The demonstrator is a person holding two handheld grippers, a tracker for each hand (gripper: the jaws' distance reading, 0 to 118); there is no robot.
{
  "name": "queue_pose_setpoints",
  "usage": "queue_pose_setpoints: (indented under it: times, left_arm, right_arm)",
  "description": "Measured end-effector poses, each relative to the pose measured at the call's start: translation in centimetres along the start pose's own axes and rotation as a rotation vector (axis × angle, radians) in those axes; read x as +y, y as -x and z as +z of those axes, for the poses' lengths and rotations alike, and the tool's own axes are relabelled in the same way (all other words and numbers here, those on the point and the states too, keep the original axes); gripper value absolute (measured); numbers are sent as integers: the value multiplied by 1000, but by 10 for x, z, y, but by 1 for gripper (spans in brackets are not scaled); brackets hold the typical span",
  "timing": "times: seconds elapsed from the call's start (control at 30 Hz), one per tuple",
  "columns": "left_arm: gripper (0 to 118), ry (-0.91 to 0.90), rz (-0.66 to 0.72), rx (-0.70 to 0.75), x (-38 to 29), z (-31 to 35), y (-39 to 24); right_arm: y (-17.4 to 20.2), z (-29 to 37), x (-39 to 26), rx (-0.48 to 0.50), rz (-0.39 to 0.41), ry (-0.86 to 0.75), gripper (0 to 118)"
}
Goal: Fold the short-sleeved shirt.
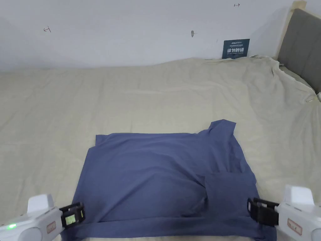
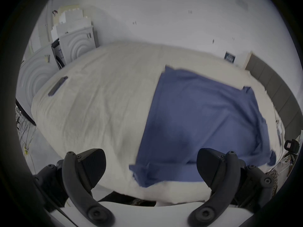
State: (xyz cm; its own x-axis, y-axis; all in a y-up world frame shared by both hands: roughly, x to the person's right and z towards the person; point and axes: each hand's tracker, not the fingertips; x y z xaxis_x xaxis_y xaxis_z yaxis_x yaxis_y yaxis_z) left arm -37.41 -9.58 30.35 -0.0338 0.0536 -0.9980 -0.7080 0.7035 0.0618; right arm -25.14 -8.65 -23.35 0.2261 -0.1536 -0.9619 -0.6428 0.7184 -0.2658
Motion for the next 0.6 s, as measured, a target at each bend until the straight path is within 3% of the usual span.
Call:
queue_pose_setpoints:
  times: [0.27,0.33,0.4,0.43,0.47,0.5,0.53,0.6]
  left_arm:
    - [113,-204,-6,-42,59,37,-26]
    - [106,-244,-6,-46,64,40,-31]
    - [74,-295,-2,-64,64,45,-35]
    - [53,-298,-7,-83,63,45,-36]
    - [25,-304,-10,-105,62,46,-36]
    - [10,-297,-12,-116,61,46,-37]
    - [2,-288,-12,-115,60,47,-38]
    - [0,-291,-22,-108,54,48,-40]
  right_arm:
    - [32,51,59,26,56,-283,98]
    - [39,56,63,12,76,-324,86]
    - [50,63,64,-4,109,-346,41]
    - [53,64,64,-10,119,-353,18]
    - [56,65,64,-17,122,-360,4]
    - [59,66,63,-18,129,-370,4]
    - [60,67,62,-24,130,-378,0]
    - [62,69,60,4,122,-388,0]
